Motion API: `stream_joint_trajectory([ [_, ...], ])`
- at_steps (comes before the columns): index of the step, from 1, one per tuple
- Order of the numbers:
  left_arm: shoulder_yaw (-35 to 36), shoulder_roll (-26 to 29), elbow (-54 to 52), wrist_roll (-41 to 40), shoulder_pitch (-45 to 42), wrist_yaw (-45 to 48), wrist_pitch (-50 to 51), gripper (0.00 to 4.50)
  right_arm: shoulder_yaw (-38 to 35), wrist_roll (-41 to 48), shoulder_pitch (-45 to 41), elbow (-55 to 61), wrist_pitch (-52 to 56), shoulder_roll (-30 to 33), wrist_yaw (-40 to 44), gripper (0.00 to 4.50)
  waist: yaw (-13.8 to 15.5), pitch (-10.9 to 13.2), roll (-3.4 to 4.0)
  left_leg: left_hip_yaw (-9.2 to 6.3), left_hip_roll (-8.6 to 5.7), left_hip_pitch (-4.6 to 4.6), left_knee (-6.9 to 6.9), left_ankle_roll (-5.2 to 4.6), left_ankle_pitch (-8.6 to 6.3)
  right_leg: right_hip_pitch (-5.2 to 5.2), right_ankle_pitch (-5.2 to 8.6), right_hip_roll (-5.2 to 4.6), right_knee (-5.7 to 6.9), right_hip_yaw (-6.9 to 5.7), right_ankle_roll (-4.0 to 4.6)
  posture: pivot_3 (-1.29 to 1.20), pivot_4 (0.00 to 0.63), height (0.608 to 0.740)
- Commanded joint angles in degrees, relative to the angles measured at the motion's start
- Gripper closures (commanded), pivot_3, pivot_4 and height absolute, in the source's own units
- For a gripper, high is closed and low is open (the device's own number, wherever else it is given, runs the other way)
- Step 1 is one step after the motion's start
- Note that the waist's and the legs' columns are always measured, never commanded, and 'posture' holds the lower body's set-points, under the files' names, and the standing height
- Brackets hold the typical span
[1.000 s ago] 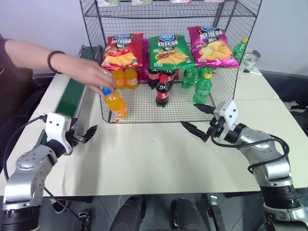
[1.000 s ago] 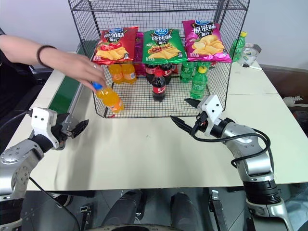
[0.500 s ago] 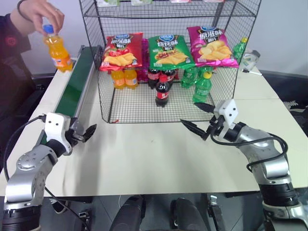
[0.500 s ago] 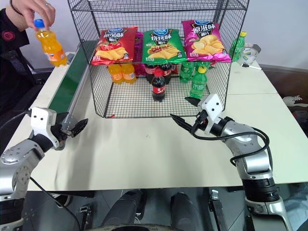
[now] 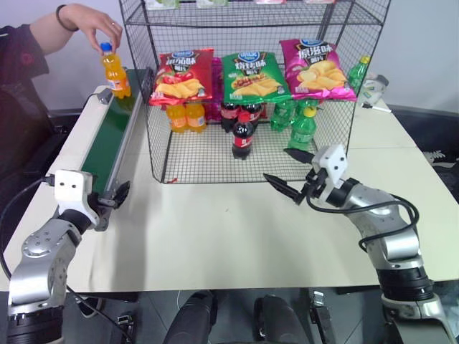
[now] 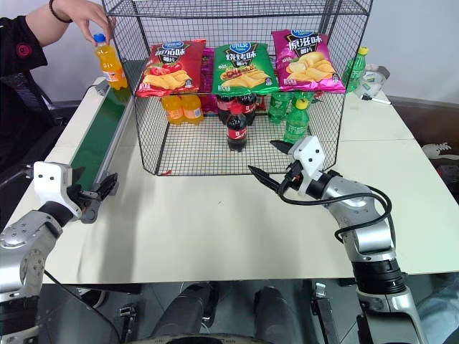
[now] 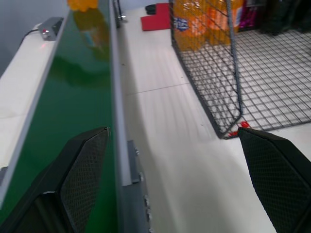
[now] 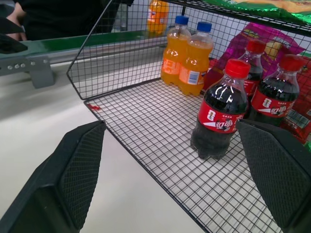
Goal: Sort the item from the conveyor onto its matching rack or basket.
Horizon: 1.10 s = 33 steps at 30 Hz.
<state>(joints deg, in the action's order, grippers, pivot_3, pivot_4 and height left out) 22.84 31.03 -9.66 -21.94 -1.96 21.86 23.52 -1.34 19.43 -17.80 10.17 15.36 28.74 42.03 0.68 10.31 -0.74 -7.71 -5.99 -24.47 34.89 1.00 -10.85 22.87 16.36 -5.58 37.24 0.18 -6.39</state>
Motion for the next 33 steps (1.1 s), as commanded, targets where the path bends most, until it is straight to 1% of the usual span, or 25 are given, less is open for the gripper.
stream_joint_trajectory([
  [1, 2.65, -0.64, -0.01, -0.11, -1.53, -2.1, -1.64, 0.05, -0.51, -0.39, -0.04, 1.17, -2.14, -0.85, -0.97, 0.0, 0.0, 0.0, 0.0, 0.0, 0.0, 0.0, 0.0, 0.0, 0.0, 0.01, 0.0, 0.0, 0.0, 0.0, 0.0, 0.0, 0.15, 0.74],
  [7, 4.52, -2.19, 3.82, 1.88, -5.76, -8.33, -3.69, 0.05, -0.09, -0.76, 1.69, 2.41, -2.63, -2.25, -2.87, 0.0, 0.04, 0.0, -0.01, 0.0, -0.01, 0.0, 0.03, 0.0, 0.0, 0.01, -0.06, 0.01, 0.01, -0.02, -0.11, 0.0, 0.15, 0.74],
  [10, 4.91, -2.39, 4.51, 3.16, -6.26, -10.48, -4.82, 0.05, 0.54, -0.67, 1.89, 3.88, -1.76, -3.05, -3.93, 0.0, -0.14, 0.0, -0.01, 0.0, 0.0, 0.01, 0.02, 0.0, 0.0, 0.0, -0.1, 0.02, 0.03, -0.02, -0.18, 0.0, 0.15, 0.74],
  [14, 6.33, -3.31, 5.19, 2.98, -6.7, -12.9, -5.3, 0.05, 1.6, -1.08, 1.95, 5.68, 1.04, -4.0, -6.3, 0.0, -0.05, 0.0, -0.01, 0.01, 0.0, 0.0, -0.02, 0.0, 0.01, 0.04, -0.11, 0.02, 0.02, 0.0, -0.2, 0.0, 0.15, 0.74],
  [17, 6.63, -3.88, 4.84, 2.28, -6.17, -13.17, -5.41, 0.05, 3.1, -2.34, 2.44, 8.05, 3.11, -5.38, -9.33, 0.0, -0.06, -0.01, -0.01, 0.01, 0.0, 0.0, -0.01, 0.0, 0.01, 0.08, -0.11, 0.03, 0.03, 0.0, -0.2, 0.0, 0.15, 0.74],
  [19, 6.76, -4.33, 4.33, 1.84, -5.85, -12.67, -5.98, 0.05, 3.68, -2.4, 2.68, 9.32, 3.72, -5.71, -9.72, 0.0, -0.04, -0.01, -0.01, 0.0, 0.0, 0.0, -0.01, 0.0, 0.0, 0.1, -0.11, 0.02, 0.04, 0.0, -0.19, 0.0, 0.15, 0.74],
  [21, 7.07, -4.99, 3.33, 0.31, -5.78, -11.87, -6.2, 0.05, 3.74, 0.05, 2.4, 10.62, 8.32, -5.33, -9.29, 0.0, 0.03, -0.01, -0.01, 0.01, -0.01, 0.0, 0.0, 0.0, 0.0, 0.09, -0.11, 0.02, 0.03, 0.0, -0.19, 0.0, 0.15, 0.74],
  [23, 6.78, -4.88, 2.94, 0.64, -5.61, -11.88, -6.2, 0.05, 3.31, 1.16, 1.9, 11.04, 9.97, -5.47, -9.31, 0.0, 0.06, -0.02, -0.03, 0.01, -0.02, 0.0, 0.03, 0.0, 0.0, 0.08, -0.11, 0.01, 0.03, 0.0, -0.19, 0.0, 0.15, 0.74],
  [27, 6.7, -4.35, 5.07, 2.94, -5.62, -12.65, -8.33, 0.05, 2.53, 0.34, 0.56, 10.23, 9.42, -6.53, -11.46, 0.0, 0.0, -0.02, -0.03, 0.0, -0.01, 0.0, 0.03, 0.0, 0.0, 0.07, -0.1, 0.02, 0.04, -0.01, -0.18, 0.0, 0.15, 0.74],
  [33, 6.65, -4.77, 6.05, 3.12, -6.23, -12.11, -11.62, 0.05, 2.54, -0.11, -0.43, 9.21, 8.9, -6.32, -11.53, 0.0, -0.02, -0.02, -0.03, 0.0, -0.01, 0.0, 0.02, 0.0, 0.0, 0.08, -0.11, 0.02, 0.02, -0.01, -0.2, 0.0, 0.15, 0.74],
])
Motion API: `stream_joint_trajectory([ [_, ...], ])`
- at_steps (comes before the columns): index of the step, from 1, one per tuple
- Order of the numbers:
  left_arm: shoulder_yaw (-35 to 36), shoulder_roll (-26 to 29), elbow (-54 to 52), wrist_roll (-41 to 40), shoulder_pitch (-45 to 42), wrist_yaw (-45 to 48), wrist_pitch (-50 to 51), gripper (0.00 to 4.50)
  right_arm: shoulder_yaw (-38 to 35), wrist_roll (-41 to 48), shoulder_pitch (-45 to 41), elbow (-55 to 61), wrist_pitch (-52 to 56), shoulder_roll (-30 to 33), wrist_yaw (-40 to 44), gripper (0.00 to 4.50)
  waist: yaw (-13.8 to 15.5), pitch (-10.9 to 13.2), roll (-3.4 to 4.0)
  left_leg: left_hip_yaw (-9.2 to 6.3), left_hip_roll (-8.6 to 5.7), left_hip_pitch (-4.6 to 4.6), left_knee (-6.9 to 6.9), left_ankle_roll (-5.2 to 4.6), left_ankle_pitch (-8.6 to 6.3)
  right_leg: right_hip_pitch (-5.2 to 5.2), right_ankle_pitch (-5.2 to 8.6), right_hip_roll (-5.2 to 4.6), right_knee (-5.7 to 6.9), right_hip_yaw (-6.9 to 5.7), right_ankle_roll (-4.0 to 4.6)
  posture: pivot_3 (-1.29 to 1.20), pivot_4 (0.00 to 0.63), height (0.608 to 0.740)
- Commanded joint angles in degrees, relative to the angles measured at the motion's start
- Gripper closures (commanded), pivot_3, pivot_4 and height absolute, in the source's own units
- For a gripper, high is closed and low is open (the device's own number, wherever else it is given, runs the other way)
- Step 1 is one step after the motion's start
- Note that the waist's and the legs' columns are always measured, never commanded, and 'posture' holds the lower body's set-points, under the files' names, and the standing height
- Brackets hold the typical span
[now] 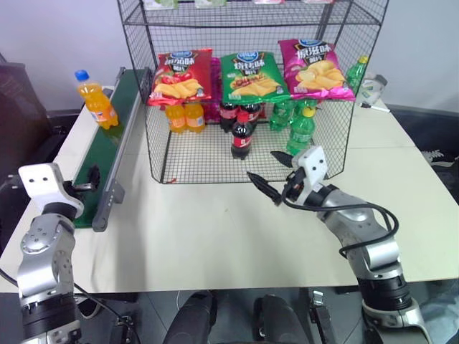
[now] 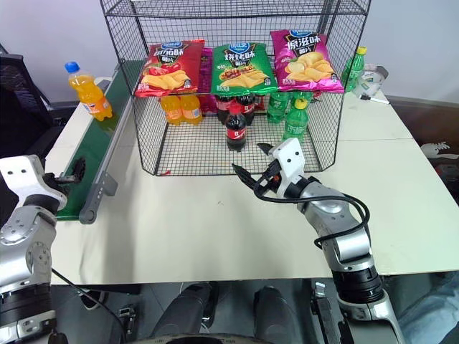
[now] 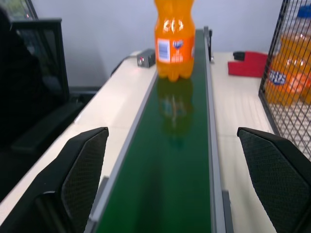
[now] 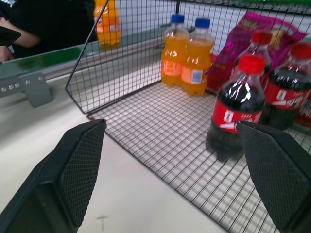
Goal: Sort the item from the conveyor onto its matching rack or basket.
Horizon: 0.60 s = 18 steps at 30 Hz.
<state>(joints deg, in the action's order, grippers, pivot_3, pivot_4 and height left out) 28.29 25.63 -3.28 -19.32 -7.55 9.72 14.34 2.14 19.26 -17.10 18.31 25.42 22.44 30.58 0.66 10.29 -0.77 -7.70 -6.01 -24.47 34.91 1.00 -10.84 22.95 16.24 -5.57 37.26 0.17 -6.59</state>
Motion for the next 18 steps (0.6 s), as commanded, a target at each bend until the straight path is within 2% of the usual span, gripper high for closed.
stream_joint_trajectory([
  [1, 1.18, 0.58, -0.14, 0.52, -0.77, 0.03, -2.97, 0.05, -0.76, -0.42, -1.28, 0.71, -1.77, 0.04, 0.03, 0.0, 0.0, 0.0, 0.0, 0.0, 0.0, 0.0, 0.0, 0.0, 0.0, 0.0, 0.0, 0.0, 0.0, 0.0, 0.0, 0.0, 0.15, 0.74],
  [18, 1.53, 1.25, 1.21, 1.47, -0.33, -0.03, -5.69, 0.05, -0.12, -1.76, -1.86, -1.18, -3.0, 0.46, 2.56, 0.0, -0.03, 0.0, 0.0, 0.0, 0.0, 0.0, 0.02, 0.0, 0.0, -0.01, 0.0, 0.01, 0.01, -0.01, 0.0, 0.0, 0.15, 0.74],
])
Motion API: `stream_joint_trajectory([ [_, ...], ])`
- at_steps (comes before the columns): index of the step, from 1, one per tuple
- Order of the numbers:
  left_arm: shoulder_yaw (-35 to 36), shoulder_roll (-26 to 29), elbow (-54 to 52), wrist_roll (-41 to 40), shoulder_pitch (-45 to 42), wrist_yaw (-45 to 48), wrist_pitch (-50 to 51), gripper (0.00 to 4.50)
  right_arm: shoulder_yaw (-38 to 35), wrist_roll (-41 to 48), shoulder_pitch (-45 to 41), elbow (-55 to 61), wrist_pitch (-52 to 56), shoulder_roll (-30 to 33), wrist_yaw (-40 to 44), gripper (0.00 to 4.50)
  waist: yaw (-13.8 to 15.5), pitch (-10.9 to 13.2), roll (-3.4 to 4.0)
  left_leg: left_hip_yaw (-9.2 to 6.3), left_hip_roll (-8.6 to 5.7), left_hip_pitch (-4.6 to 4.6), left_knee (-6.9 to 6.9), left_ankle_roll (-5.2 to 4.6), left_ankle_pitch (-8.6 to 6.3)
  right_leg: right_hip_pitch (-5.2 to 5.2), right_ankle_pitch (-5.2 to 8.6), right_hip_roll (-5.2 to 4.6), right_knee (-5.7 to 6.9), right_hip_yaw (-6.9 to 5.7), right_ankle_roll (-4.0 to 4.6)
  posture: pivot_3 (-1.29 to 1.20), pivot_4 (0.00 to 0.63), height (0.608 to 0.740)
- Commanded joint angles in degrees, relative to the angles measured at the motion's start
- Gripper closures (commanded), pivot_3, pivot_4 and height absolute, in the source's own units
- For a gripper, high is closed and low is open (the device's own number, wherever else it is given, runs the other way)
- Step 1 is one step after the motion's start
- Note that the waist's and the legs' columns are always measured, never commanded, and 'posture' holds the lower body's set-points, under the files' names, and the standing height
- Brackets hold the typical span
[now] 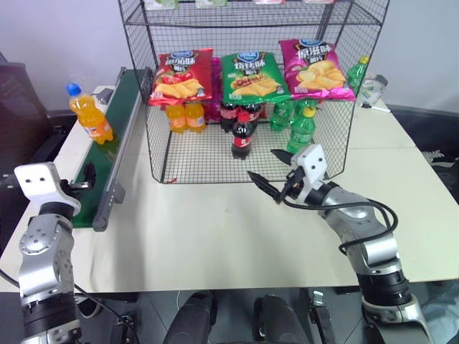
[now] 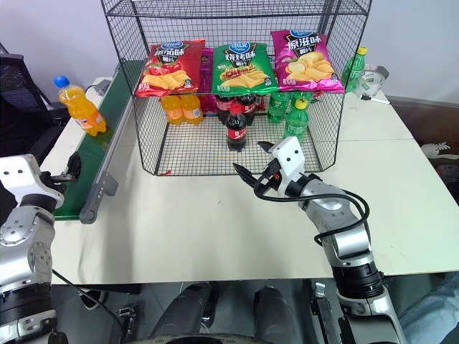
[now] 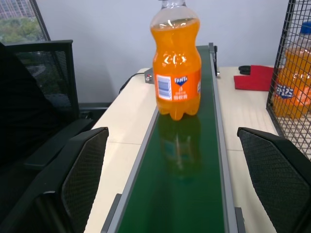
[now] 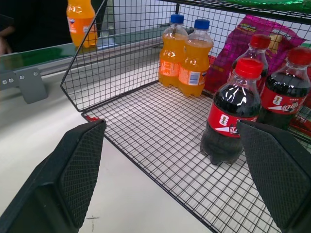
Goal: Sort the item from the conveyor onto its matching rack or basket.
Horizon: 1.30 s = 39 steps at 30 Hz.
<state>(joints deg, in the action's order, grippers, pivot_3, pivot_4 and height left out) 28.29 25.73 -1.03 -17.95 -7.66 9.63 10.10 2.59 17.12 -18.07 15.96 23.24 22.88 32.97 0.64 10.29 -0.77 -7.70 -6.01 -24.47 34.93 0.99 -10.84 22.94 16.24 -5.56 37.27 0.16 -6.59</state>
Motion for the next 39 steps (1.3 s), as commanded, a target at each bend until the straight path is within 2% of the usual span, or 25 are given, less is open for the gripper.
stream_joint_trajectory([
  [1, 1.65, 1.22, -0.95, 0.09, -0.17, 0.08, -1.53, 0.05, -0.56, 0.35, -0.9, 1.14, -0.84, 0.01, 0.24, 0.0, 0.0, 0.0, 0.0, 0.0, 0.0, 0.0, 0.0, 0.0, 0.0, 0.0, 0.0, 0.0, 0.0, 0.0, 0.0, 0.0, 0.15, 0.74],
  [38, 3.07, 2.51, 1.87, 0.24, -1.83, -0.12, -3.42, 0.05, 0.21, -0.21, -1.21, -0.14, -2.31, -0.49, 1.46, 0.0, -0.01, 0.0, 0.0, 0.0, 0.0, 0.0, 0.0, 0.0, 0.0, 0.0, -0.01, 0.0, 0.0, 0.0, -0.01, 0.0, 0.15, 0.74],
  [39, 3.15, 2.48, 1.92, 0.21, -1.89, -0.05, -3.55, 0.29, 0.21, -0.21, -1.24, -0.2, -2.34, -0.49, 1.49, 0.0, -0.02, 0.0, 0.0, 0.0, 0.0, 0.0, 0.0, 0.0, 0.0, 0.0, -0.01, 0.0, 0.0, 0.0, -0.01, 0.0, 0.15, 0.74],
])
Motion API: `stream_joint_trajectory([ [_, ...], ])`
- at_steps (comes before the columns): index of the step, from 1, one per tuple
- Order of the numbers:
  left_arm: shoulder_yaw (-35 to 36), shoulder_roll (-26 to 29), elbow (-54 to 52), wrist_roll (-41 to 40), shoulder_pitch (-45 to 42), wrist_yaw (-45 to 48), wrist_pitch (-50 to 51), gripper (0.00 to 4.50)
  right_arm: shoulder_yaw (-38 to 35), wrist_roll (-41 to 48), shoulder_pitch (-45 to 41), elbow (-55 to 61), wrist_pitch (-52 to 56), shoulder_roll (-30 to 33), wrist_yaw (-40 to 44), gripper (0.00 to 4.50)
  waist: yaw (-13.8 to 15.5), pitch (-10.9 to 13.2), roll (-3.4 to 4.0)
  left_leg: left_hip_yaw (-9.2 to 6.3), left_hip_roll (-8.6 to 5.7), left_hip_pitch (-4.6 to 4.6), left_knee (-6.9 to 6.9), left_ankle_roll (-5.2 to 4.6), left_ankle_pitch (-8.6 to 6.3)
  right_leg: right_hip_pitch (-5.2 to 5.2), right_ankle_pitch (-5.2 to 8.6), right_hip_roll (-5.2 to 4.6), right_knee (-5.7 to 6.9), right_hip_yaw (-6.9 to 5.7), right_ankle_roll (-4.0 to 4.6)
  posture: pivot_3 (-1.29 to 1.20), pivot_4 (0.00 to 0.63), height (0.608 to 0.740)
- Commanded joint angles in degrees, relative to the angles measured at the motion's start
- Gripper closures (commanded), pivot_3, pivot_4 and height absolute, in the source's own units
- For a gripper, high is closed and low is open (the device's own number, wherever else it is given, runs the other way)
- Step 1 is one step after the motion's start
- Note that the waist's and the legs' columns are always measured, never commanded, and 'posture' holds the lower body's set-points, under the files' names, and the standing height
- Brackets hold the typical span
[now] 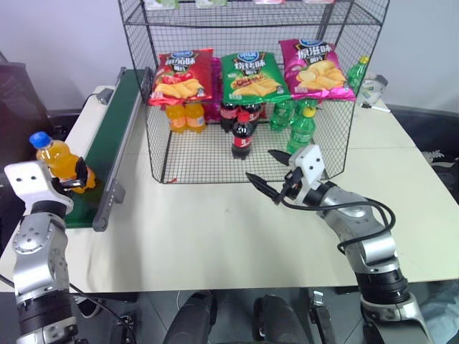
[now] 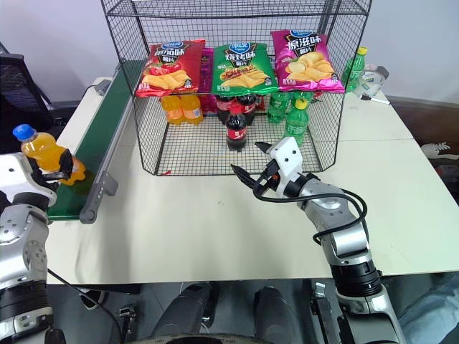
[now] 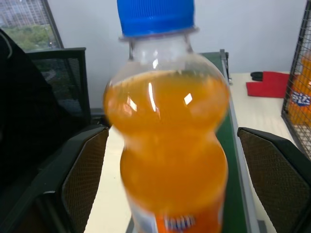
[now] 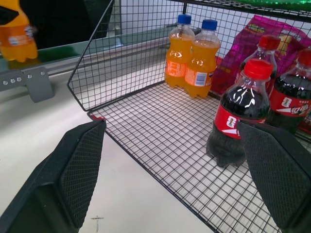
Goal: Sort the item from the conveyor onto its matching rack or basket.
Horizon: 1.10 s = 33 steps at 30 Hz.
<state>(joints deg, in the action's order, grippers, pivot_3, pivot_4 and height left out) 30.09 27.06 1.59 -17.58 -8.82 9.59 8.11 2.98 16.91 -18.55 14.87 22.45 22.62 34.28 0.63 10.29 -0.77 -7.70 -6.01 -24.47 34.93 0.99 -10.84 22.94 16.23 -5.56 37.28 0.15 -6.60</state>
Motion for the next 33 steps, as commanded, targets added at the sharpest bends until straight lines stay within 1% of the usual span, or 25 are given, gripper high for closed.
stream_joint_trajectory([
  [1, 1.47, 1.09, -0.77, -0.29, -0.7, 0.05, -1.61, 0.56, -0.18, 0.0, -0.75, 0.89, -1.57, -0.23, 0.21, 0.0, -0.01, 0.0, 0.0, 0.0, 0.0, 0.0, 0.0, 0.0, 0.0, 0.0, 0.0, 0.0, 0.0, 0.0, 0.0, 0.0, 0.15, 0.74],
  [2, 1.57, 1.07, -0.81, -0.38, -0.66, 0.07, -1.63, 0.92, -0.16, -0.02, -0.76, 0.86, -1.61, -0.23, 0.23, 0.0, -0.01, 0.0, 0.0, 0.0, 0.0, 0.0, 0.0, 0.0, 0.0, 0.0, 0.0, 0.0, 0.0, 0.0, 0.0, 0.0, 0.15, 0.74],
  [4, 1.72, 1.07, -1.02, -0.48, -0.4, 0.15, -1.6, 1.8, -0.17, -0.02, -0.7, 0.88, -1.67, -0.21, 0.25, 0.0, -0.01, 0.0, 0.0, 0.0, 0.0, 0.0, 0.0, 0.0, 0.0, 0.0, 0.0, 0.0, 0.0, 0.0, 0.0, 0.0, 0.15, 0.74],
  [5, 1.73, 1.12, -1.18, -0.48, -0.23, 0.21, -1.54, 2.12, -0.19, -0.03, -0.7, 0.88, -1.68, -0.2, 0.27, 0.0, -0.01, 0.0, 0.0, 0.0, 0.0, 0.0, 0.0, 0.0, 0.0, 0.0, 0.0, 0.0, 0.0, 0.0, 0.0, 0.0, 0.15, 0.74],
  [9, 2.27, 1.47, -2.16, -1.39, -0.36, 0.63, -1.21, 2.12, -0.24, -0.06, -0.87, 0.77, -1.67, -0.22, 0.3, 0.0, -0.01, 0.0, 0.0, 0.0, 0.0, 0.0, 0.0, 0.0, 0.0, 0.0, 0.0, 0.0, 0.01, 0.0, 0.0, 0.0, 0.15, 0.74],
  [12, 3.02, 2.99, -6.02, -5.22, -2.65, 2.68, 0.34, 2.12, -0.45, -0.04, -0.98, 0.84, -1.6, -0.08, 0.49, 0.0, 0.04, 0.01, -0.02, -0.01, 0.0, 0.0, 0.01, 0.0, 0.0, 0.0, 0.0, 0.0, 0.01, -0.01, 0.0, 0.0, 0.15, 0.74],
  [14, 1.84, 4.27, -8.48, -7.62, -4.21, 5.04, 2.15, 2.12, -0.62, 0.02, -1.21, 0.71, -1.67, 0.11, 0.78, 0.0, 0.08, 0.03, -0.08, -0.02, 0.0, -0.02, 0.03, 0.0, 0.0, 0.0, 0.0, 0.0, 0.01, -0.03, 0.0, 0.0, 0.15, 0.74],
  [19, -3.72, 6.52, -15.8, -14.29, -7.51, 11.44, 10.42, 2.12, -1.44, 0.03, -2.0, 0.06, -1.99, 0.77, 1.27, 0.0, 0.1, 0.03, -0.08, -0.04, -0.02, -0.04, 0.08, 0.0, 0.0, -0.05, 0.0, -0.01, -0.01, -0.06, 0.01, 0.0, 0.15, 0.74],
  [20, -4.06, 6.65, -16.4, -14.81, -7.63, 11.91, 11.3, 2.12, -1.51, 0.03, -2.05, 0.0, -2.03, 0.82, 1.29, 0.0, -0.03, 0.02, -0.06, -0.04, -0.02, -0.03, 0.08, 0.0, 0.0, -0.06, 0.0, -0.01, -0.02, -0.06, 0.0, 0.0, 0.15, 0.74],
  [24, -11.51, 6.14, -19.77, -15.14, -9.06, 14.73, 15.53, 2.12, -2.46, -0.04, -2.2, -0.48, -2.69, 1.6, 1.29, 0.0, -0.5, 0.02, -0.05, 0.01, -0.02, -0.01, 0.0, 0.0, 0.01, -0.22, 0.0, 0.0, 0.02, -0.04, 0.0, 0.0, 0.15, 0.74],
  [26, -15.6, 4.76, -18.46, -12.67, -10.33, 14.46, 15.48, 2.12, -3.13, -0.32, -2.01, -0.77, -3.1, 2.17, 1.07, 0.0, -0.61, 0.03, -0.04, 0.01, -0.01, -0.02, -0.04, 0.01, 0.02, -0.19, 0.0, 0.02, 0.05, -0.04, 0.0, 0.0, 0.15, 0.74],
  [29, -21.29, 1.35, -12.14, -6.23, -13.05, 11.21, 13.88, 2.12, -4.3, -0.52, -1.71, -1.28, -3.71, 3.07, 0.92, 0.0, -0.37, 0.03, -0.04, 0.0, -0.01, -0.01, -0.04, 0.02, 0.03, -0.2, -0.01, 0.04, 0.07, -0.05, -0.01, 0.0, 0.15, 0.74],
  [30, -22.18, -0.11, -10.3, -5.47, -13.75, 11.05, 13.05, 2.12, -4.58, -0.48, -1.68, -1.34, -3.75, 3.26, 0.83, 0.0, -0.35, 0.03, -0.04, 0.0, -0.01, -0.01, -0.01, 0.01, 0.03, -0.21, -0.01, 0.04, 0.07, -0.05, -0.01, 0.0, 0.15, 0.74],
  [33, -24.41, -6.0, 0.42, -1.51, -17.76, 9.23, 7.07, 2.12, -5.27, -0.48, -1.31, -1.69, -4.26, 3.82, 0.8, 0.0, -0.07, 0.03, -0.04, 0.02, -0.03, -0.02, 0.0, 0.01, 0.03, -0.21, -0.01, 0.03, 0.07, -0.04, -0.01, 0.0, 0.15, 0.74],
])
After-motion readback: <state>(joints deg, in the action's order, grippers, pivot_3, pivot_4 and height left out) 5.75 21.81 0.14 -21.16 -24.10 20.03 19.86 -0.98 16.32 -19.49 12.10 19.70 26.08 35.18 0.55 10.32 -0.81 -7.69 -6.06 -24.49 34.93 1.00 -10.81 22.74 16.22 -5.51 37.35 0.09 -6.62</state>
